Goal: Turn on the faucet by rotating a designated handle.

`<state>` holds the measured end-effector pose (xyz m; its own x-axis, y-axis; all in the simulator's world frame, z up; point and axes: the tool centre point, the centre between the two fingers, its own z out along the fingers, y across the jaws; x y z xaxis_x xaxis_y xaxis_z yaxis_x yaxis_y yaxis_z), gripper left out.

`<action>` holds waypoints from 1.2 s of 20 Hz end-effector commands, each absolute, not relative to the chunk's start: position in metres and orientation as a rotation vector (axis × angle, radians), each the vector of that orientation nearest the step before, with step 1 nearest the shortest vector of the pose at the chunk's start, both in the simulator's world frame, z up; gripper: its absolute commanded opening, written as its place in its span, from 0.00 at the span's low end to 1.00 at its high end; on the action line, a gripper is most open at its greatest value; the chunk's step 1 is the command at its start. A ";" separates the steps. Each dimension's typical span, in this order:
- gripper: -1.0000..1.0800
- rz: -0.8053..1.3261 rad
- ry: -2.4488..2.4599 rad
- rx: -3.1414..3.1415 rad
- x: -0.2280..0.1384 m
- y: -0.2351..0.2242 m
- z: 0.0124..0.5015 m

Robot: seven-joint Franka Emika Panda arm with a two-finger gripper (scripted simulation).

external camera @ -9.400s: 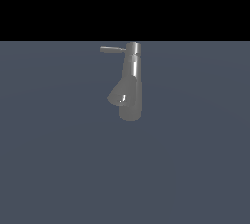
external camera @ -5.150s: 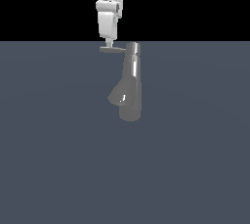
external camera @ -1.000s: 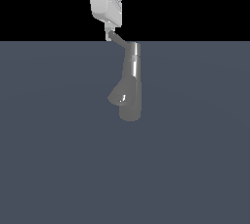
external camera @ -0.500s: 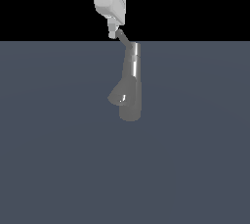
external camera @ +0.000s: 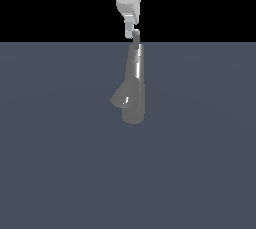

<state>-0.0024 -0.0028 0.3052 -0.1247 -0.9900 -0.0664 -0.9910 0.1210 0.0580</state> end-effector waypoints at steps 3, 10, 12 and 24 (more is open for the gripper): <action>0.00 0.140 2.377 -2.044 -0.010 -0.051 0.302; 0.00 0.142 2.338 -2.079 -0.002 -0.042 0.300; 0.00 0.142 2.341 -2.076 0.001 -0.048 0.298; 0.00 0.141 2.357 -2.062 0.017 -0.086 0.287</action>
